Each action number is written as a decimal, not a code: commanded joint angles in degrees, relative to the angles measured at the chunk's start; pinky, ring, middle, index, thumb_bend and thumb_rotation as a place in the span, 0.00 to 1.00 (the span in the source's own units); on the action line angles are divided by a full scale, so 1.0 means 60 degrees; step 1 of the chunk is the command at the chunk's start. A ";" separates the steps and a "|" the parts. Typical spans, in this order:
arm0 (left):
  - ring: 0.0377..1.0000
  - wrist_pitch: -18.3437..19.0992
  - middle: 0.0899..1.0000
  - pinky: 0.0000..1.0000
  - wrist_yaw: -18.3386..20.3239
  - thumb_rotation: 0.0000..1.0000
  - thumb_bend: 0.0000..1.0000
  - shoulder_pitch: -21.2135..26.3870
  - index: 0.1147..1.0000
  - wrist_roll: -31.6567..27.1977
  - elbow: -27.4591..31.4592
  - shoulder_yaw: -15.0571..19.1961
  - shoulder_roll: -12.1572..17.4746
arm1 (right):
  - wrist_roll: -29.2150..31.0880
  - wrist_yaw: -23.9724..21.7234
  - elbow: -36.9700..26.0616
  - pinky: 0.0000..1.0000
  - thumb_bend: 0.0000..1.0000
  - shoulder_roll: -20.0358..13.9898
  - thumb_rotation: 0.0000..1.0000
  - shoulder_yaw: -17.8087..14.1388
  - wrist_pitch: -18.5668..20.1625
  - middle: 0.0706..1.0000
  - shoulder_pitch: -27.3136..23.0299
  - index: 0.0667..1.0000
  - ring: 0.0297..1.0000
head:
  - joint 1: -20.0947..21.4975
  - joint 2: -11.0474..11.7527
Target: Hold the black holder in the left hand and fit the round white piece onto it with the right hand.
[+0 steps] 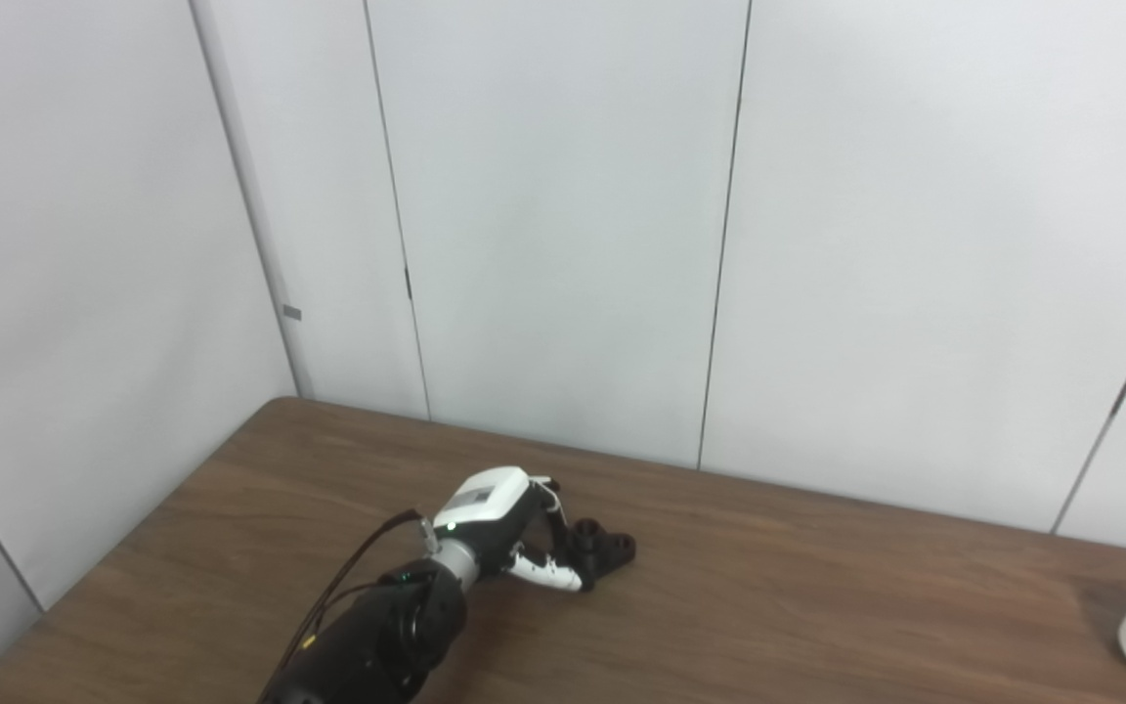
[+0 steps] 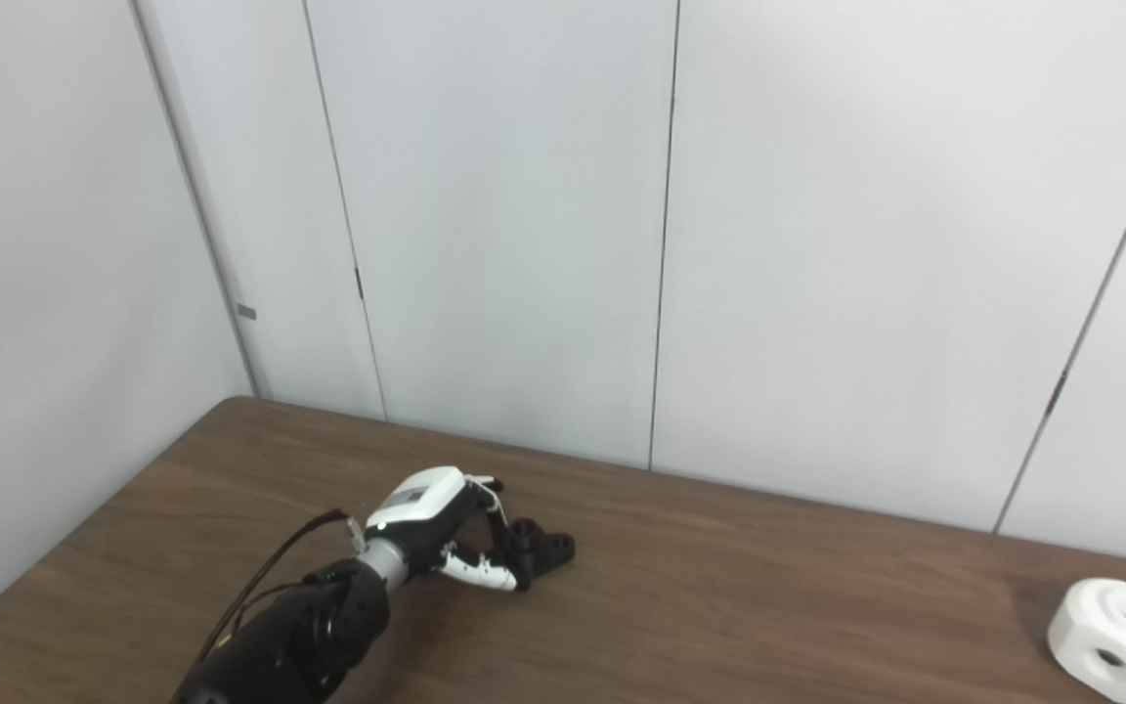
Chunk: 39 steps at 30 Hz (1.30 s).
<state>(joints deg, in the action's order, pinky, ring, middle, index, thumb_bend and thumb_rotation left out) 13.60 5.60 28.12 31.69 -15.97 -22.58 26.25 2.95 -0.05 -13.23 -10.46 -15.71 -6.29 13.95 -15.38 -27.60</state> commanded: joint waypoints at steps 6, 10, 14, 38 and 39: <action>0.97 -0.0702 0.91 1.00 0.0805 0.05 0.52 -0.0219 0.41 -0.0074 0.0334 -0.0492 -0.0492 | -0.0444 0.0223 -0.0499 0.88 0.90 0.0018 0.85 0.0028 -0.0272 0.91 -0.0014 0.89 0.90 | 0.0374 -0.0062; 0.97 -0.0978 0.91 1.00 0.0885 0.05 0.52 -0.0226 0.41 0.0084 0.0422 -0.0724 -0.0583 | -0.0693 0.0279 -0.0679 0.83 0.89 0.0063 0.86 0.0089 -0.0110 0.91 0.0028 0.89 0.88 | 0.0600 -0.0077; 0.97 -0.1016 0.91 1.00 0.0999 0.05 0.51 -0.0246 0.41 0.0253 0.0647 -0.0981 -0.0673 | -0.0928 0.0329 -0.0841 0.84 0.90 0.0129 0.88 0.0168 -0.0030 0.91 0.0044 0.89 0.88 | 0.0929 -0.0111; 0.93 -0.3564 0.88 0.98 0.0915 0.05 0.52 -0.0470 0.41 0.0313 0.0401 -0.1508 -0.0903 | -0.0267 0.0259 -0.0871 0.80 0.96 0.0422 0.72 0.0695 0.0014 0.88 -0.0174 0.83 0.88 | 0.2922 -0.0275; 0.93 -0.3673 0.88 0.98 0.0887 0.05 0.52 -0.0481 0.41 0.0333 0.0384 -0.1513 -0.0896 | -0.0361 0.0301 -0.0872 0.80 0.98 0.0450 0.72 0.0726 0.0014 0.88 -0.0201 0.83 0.88 | 0.3069 -0.0259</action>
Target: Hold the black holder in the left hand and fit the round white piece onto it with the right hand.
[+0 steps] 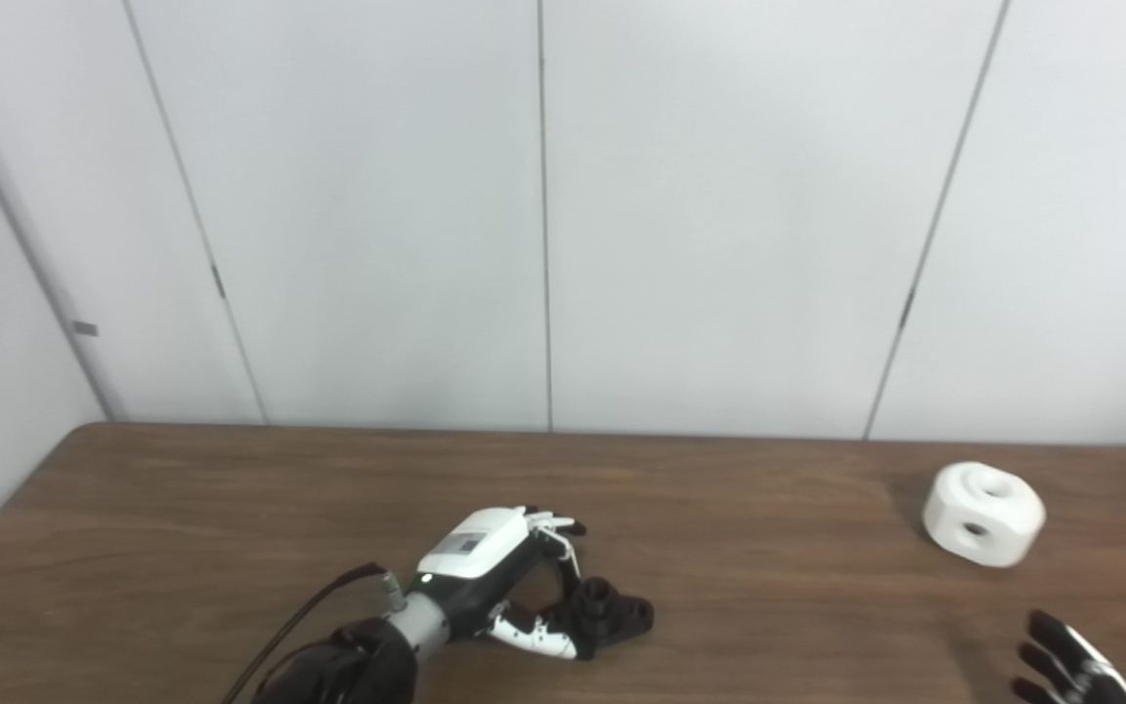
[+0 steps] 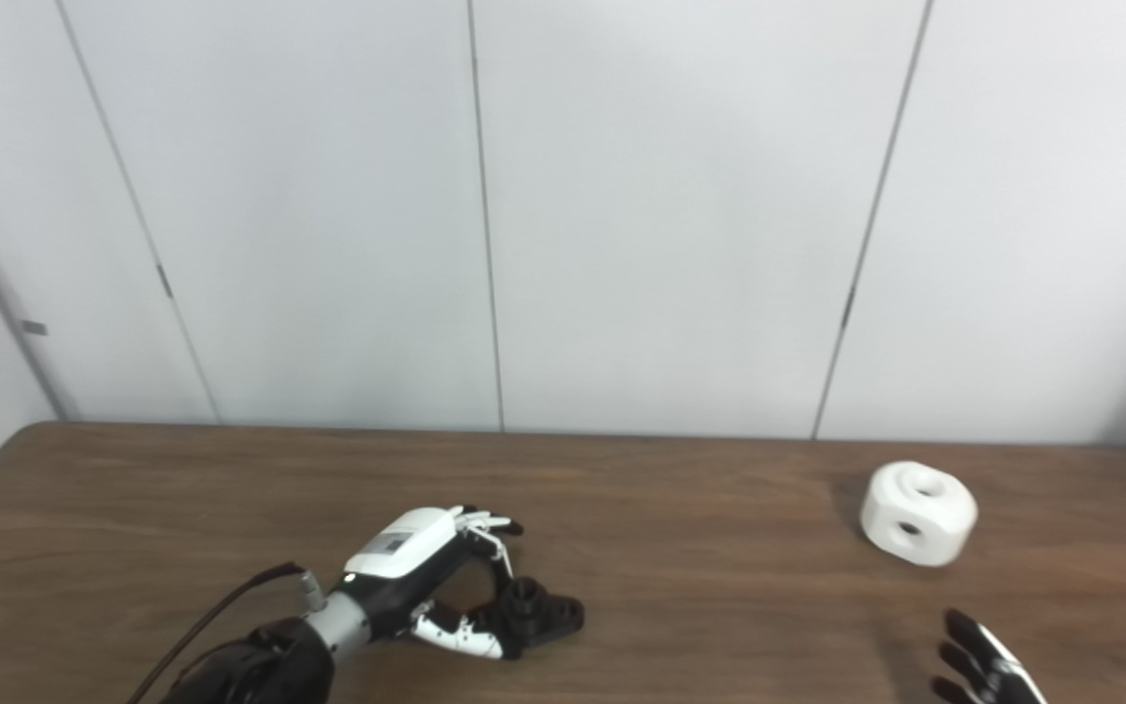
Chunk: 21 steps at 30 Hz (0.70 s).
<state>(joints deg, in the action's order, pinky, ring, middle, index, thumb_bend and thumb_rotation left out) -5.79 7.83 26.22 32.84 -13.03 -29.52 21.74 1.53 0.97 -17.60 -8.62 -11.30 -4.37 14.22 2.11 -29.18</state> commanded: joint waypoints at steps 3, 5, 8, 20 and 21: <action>0.93 -0.0842 0.87 0.96 0.0339 0.05 0.52 -0.0225 0.41 0.0148 -0.0267 -0.0329 -0.0142 | -0.0585 0.0322 -0.0343 0.77 0.99 0.0263 0.74 0.0130 -0.0109 0.88 -0.0259 0.82 0.87 | 0.0538 0.0050; 0.92 -0.1047 0.87 0.95 0.0283 0.05 0.52 -0.0246 0.41 0.0125 -0.0383 -0.0276 -0.0131 | -0.0751 0.0420 -0.0425 0.74 1.00 0.0319 0.74 0.0225 -0.0025 0.87 -0.0272 0.82 0.87 | 0.0780 0.0062; 0.91 -0.1206 0.86 0.95 0.0310 0.05 0.52 -0.0297 0.41 0.0035 -0.0447 -0.0162 -0.0132 | -0.0850 0.0533 -0.0522 0.73 0.99 0.0406 0.73 0.0351 0.0003 0.87 -0.0290 0.81 0.86 | 0.1214 0.0097; 0.92 -0.1677 0.86 0.94 0.0320 0.05 0.52 -0.0440 0.41 -0.0068 -0.0560 -0.0023 0.0071 | -0.2351 0.1107 -0.2318 0.71 0.99 0.0404 0.77 0.0260 0.0695 0.87 0.0012 0.82 0.85 | 0.3029 0.0898; 0.91 -0.1792 0.86 0.93 0.0260 0.05 0.52 -0.0443 0.41 -0.0067 -0.0617 -0.0003 0.0091 | -0.2363 0.1152 -0.2451 0.69 0.98 0.0342 0.75 0.0151 0.0697 0.85 -0.0003 0.81 0.83 | 0.3056 0.0909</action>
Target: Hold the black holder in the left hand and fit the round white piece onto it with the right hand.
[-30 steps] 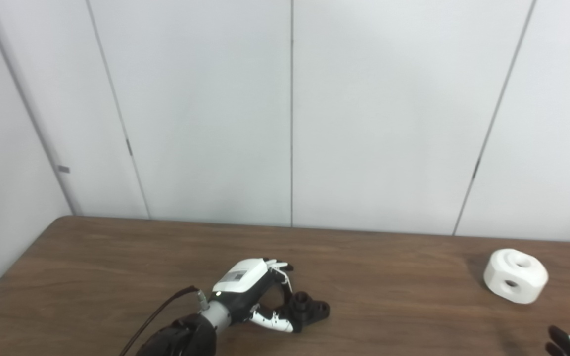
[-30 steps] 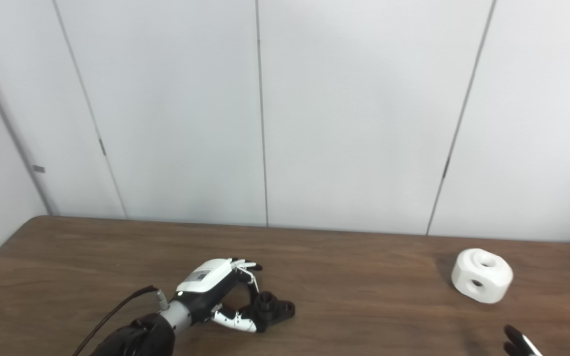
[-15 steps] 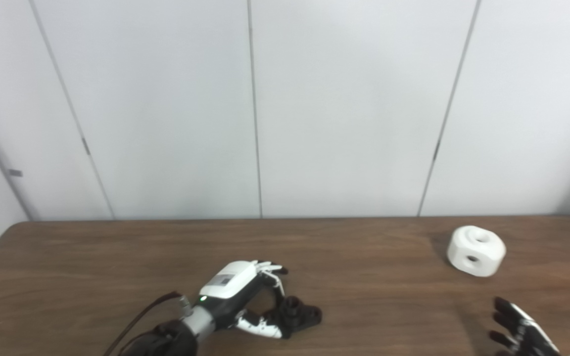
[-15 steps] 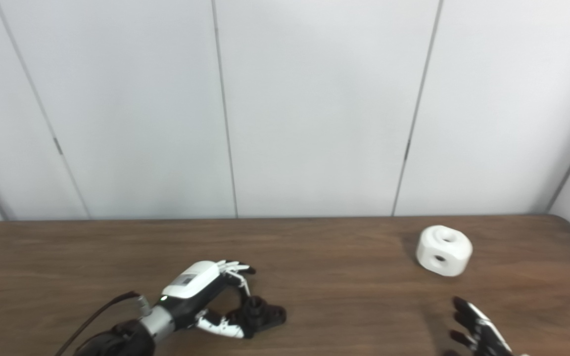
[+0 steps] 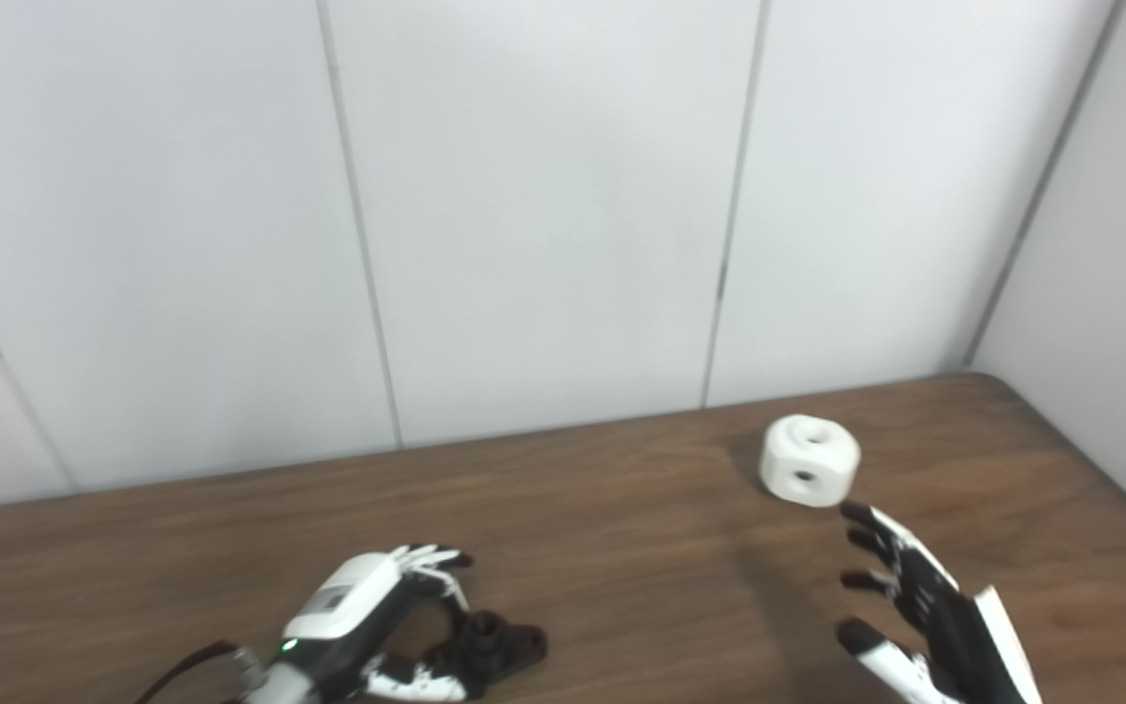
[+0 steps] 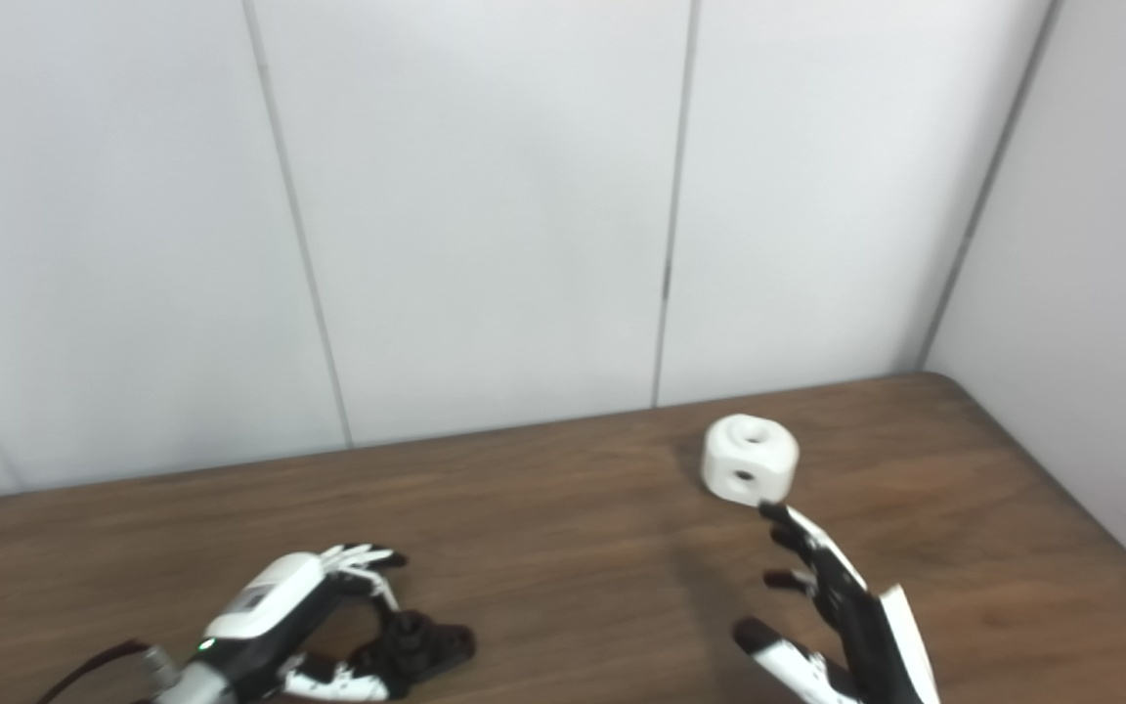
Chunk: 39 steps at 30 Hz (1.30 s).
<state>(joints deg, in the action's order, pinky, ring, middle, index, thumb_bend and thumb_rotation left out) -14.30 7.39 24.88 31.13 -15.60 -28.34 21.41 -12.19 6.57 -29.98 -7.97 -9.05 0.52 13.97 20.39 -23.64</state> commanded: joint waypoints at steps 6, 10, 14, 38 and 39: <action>0.93 -0.0219 0.87 0.96 0.0614 0.04 0.51 -0.0200 0.41 0.0226 -0.0168 -0.0106 0.0164 | -0.0679 0.0344 -0.1020 0.62 0.98 -0.0085 0.72 -0.0856 0.0469 0.84 -0.0317 0.80 0.80 | 0.0223 0.0110; 0.93 -0.0245 0.88 0.97 0.0673 0.04 0.51 -0.0189 0.41 0.0219 -0.0205 -0.0080 0.0160 | -0.1165 0.0255 -0.1286 0.63 0.95 -0.0166 0.75 -0.1150 0.1218 0.85 -0.0704 0.83 0.81 | 0.0368 0.0264; 0.93 -0.0426 0.88 0.98 0.0625 0.04 0.51 -0.0166 0.41 0.0130 -0.0352 -0.0033 0.0181 | -0.1423 0.0249 -0.1139 0.64 0.90 -0.0382 0.71 -0.1427 0.1668 0.87 -0.1192 0.84 0.83 | 0.0441 0.0312; 0.92 -0.1086 0.86 0.95 0.0598 0.04 0.51 -0.0076 0.41 -0.0125 -0.0915 0.0296 0.0230 | -0.2840 -0.1150 0.3592 0.67 1.00 -0.3288 0.61 -0.0567 0.3557 0.91 -0.4582 0.88 0.85 | 0.0878 0.0722; 0.92 -0.1120 0.87 0.96 0.0588 0.04 0.51 -0.0079 0.41 -0.0164 -0.0948 0.0312 0.0223 | -0.2837 -0.1175 0.3805 0.67 1.00 -0.3351 0.62 -0.0476 0.3566 0.91 -0.4742 0.88 0.85 | 0.0900 0.0737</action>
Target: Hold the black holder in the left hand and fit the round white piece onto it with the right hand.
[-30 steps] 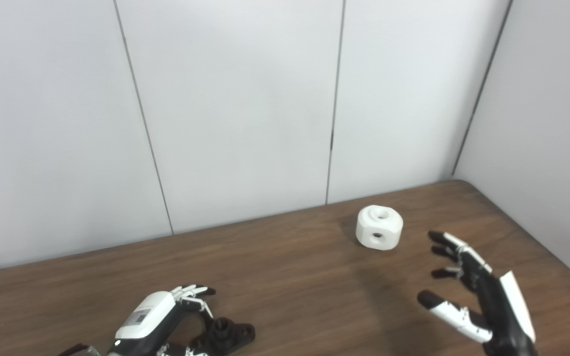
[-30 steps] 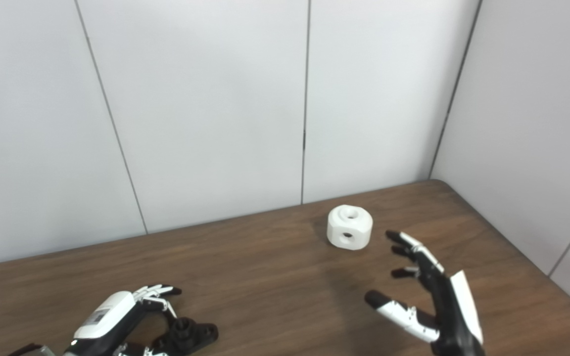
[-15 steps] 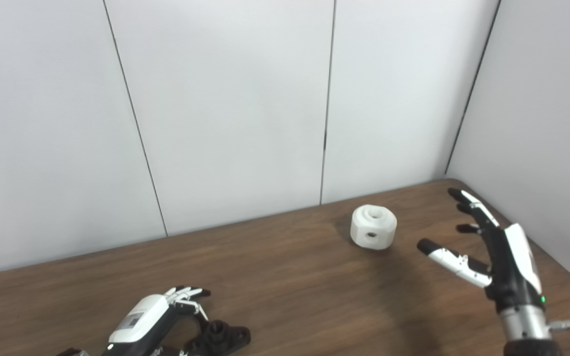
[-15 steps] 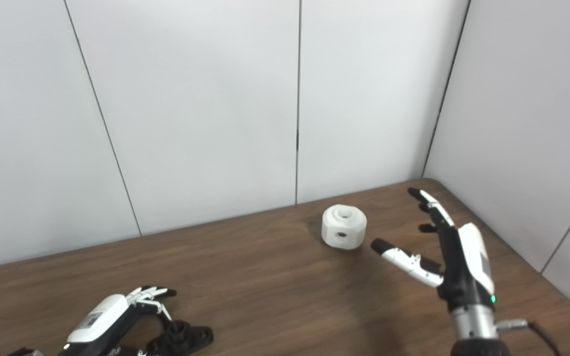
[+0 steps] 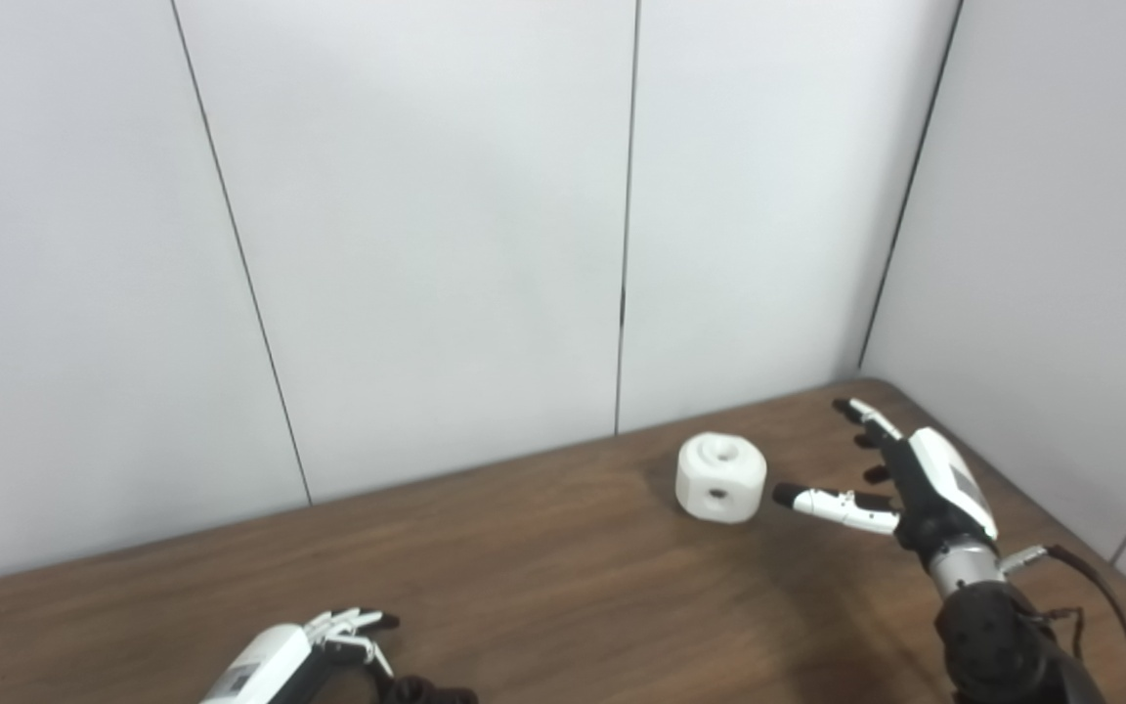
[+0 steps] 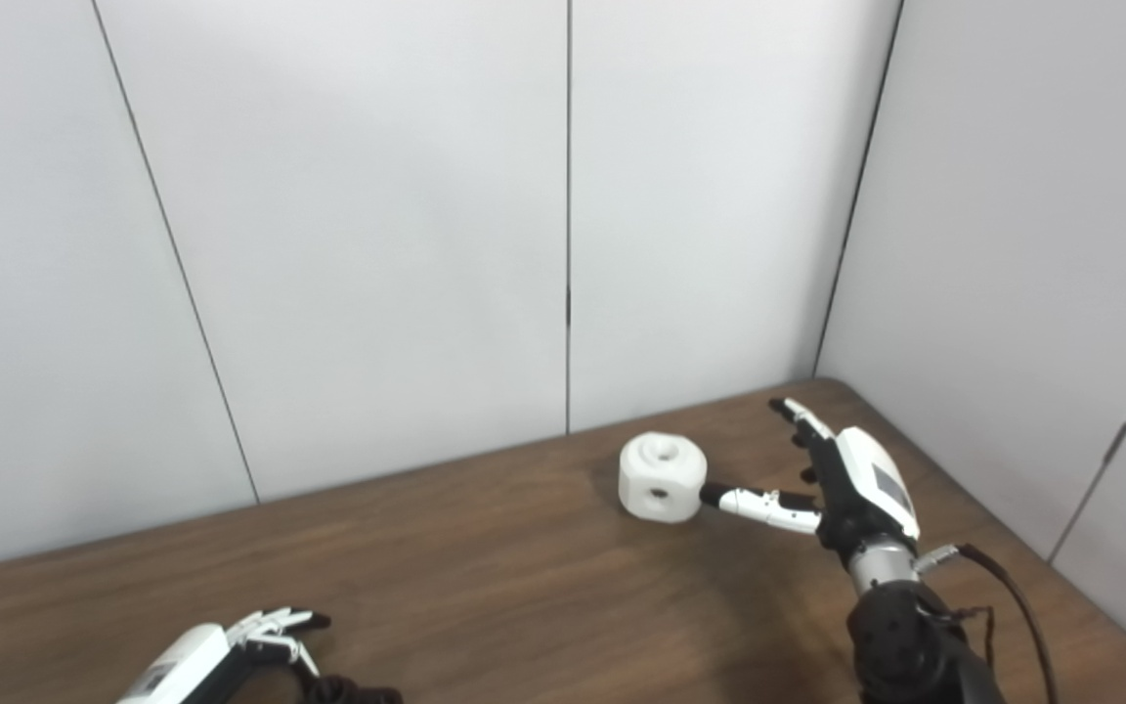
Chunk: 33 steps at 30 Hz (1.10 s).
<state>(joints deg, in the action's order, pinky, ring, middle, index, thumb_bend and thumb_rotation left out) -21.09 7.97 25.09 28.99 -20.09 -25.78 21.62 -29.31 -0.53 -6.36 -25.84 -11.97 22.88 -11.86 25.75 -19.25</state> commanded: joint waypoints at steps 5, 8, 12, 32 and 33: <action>0.91 -0.0105 0.86 0.96 0.0450 0.04 0.51 -0.0126 0.41 0.0180 -0.0214 -0.0103 0.0223 | -0.0023 -0.0137 0.0783 0.68 1.00 -0.0647 0.59 0.0466 0.0049 0.92 -0.1161 0.89 0.87 | 0.0093 0.0081; 0.91 -0.0077 0.86 0.95 0.0501 0.04 0.51 -0.0143 0.41 0.0148 -0.0171 -0.0085 0.0246 | 0.0023 -0.0226 0.1513 0.72 1.00 -0.0825 0.60 0.0743 -0.0002 0.93 -0.1628 0.90 0.89 | 0.0122 0.0089; 0.91 -0.0096 0.86 0.96 0.0539 0.04 0.51 -0.0150 0.41 0.0111 -0.0141 -0.0071 0.0285 | -0.0019 -0.0248 0.2411 0.71 1.00 -0.0982 0.59 0.1167 -0.0077 0.92 -0.2189 0.89 0.89 | 0.0115 0.0102; 0.91 0.0099 0.87 0.94 0.0822 0.04 0.51 -0.0439 0.41 0.0166 0.0492 0.0070 0.0528 | 0.0266 -0.0451 0.4928 0.77 1.00 -0.0937 0.53 0.2562 -0.0588 0.94 -0.3380 0.88 0.94 | 0.0061 -0.0093; 0.91 0.0123 0.87 0.94 0.0833 0.04 0.51 -0.0453 0.41 0.0167 0.0523 0.0074 0.0534 | 0.0264 -0.0450 0.4936 0.77 1.00 -0.0936 0.53 0.2605 -0.0567 0.93 -0.3391 0.88 0.94 | 0.0048 -0.0092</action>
<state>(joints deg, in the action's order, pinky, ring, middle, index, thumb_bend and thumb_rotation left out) -20.96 9.98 23.73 28.29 -17.33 -24.64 23.18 -28.10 -2.61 23.42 -30.85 2.96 20.87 -30.55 26.02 -19.86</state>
